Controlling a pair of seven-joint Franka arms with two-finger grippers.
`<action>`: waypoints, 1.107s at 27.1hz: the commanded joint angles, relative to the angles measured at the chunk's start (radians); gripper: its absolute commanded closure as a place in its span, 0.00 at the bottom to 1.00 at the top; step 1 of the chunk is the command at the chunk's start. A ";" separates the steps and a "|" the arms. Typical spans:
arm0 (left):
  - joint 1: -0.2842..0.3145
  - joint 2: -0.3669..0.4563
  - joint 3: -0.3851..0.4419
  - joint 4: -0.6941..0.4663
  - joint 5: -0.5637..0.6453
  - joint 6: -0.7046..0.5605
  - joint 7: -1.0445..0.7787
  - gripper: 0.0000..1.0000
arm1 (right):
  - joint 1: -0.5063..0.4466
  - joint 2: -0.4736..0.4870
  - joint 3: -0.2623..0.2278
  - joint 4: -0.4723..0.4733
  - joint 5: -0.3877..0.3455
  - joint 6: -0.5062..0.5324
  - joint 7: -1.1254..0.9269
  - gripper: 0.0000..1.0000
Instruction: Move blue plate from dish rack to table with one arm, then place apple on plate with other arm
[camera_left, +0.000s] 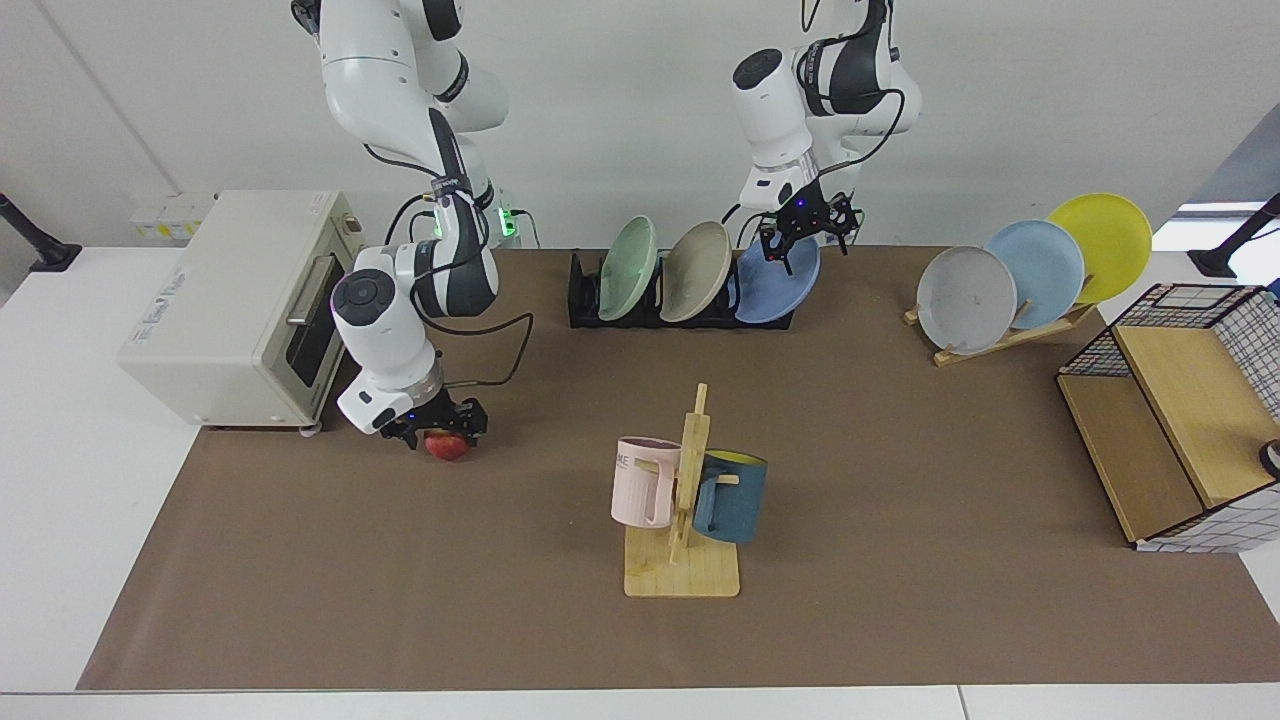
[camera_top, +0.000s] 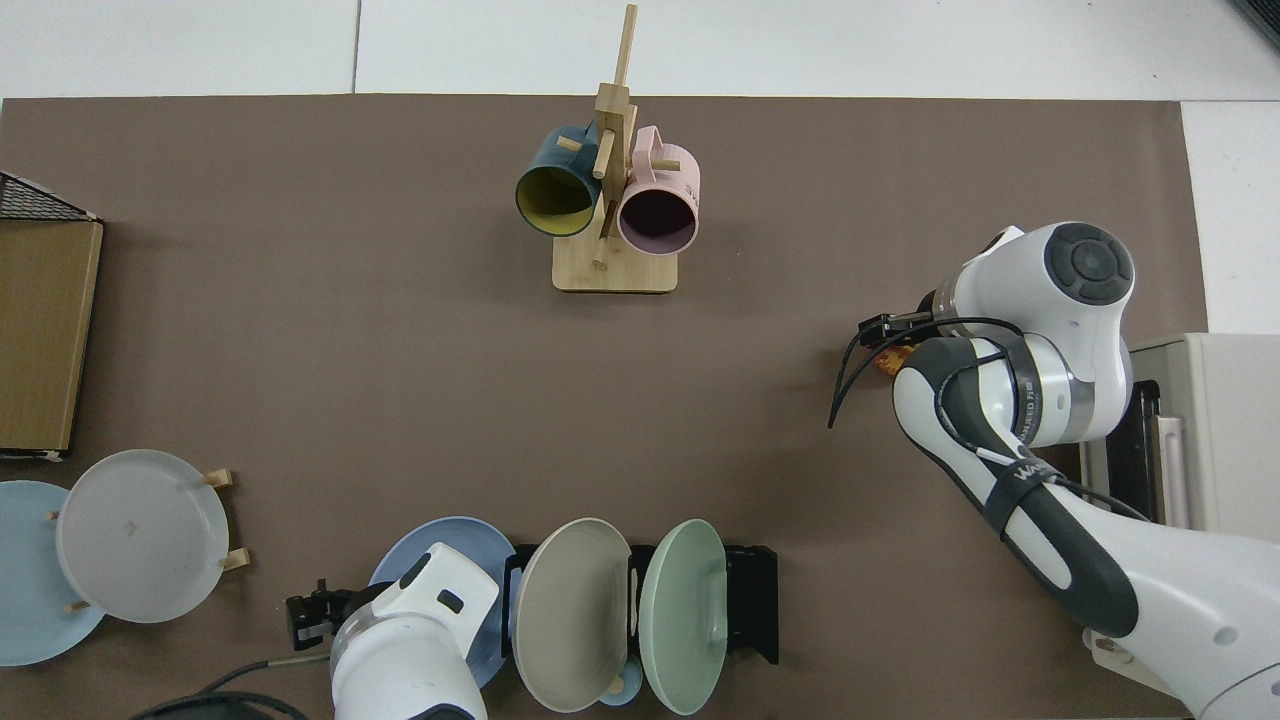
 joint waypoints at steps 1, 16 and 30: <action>0.005 -0.002 0.001 -0.025 0.024 0.028 -0.004 0.00 | 0.000 -0.008 0.001 -0.025 -0.009 0.019 0.012 0.13; 0.049 0.020 0.009 -0.032 0.024 0.050 0.070 0.13 | 0.017 -0.013 -0.002 0.015 -0.025 -0.008 0.055 1.00; 0.049 0.035 0.009 -0.032 0.014 0.054 0.067 0.64 | -0.007 -0.109 -0.006 0.184 -0.012 -0.286 0.050 1.00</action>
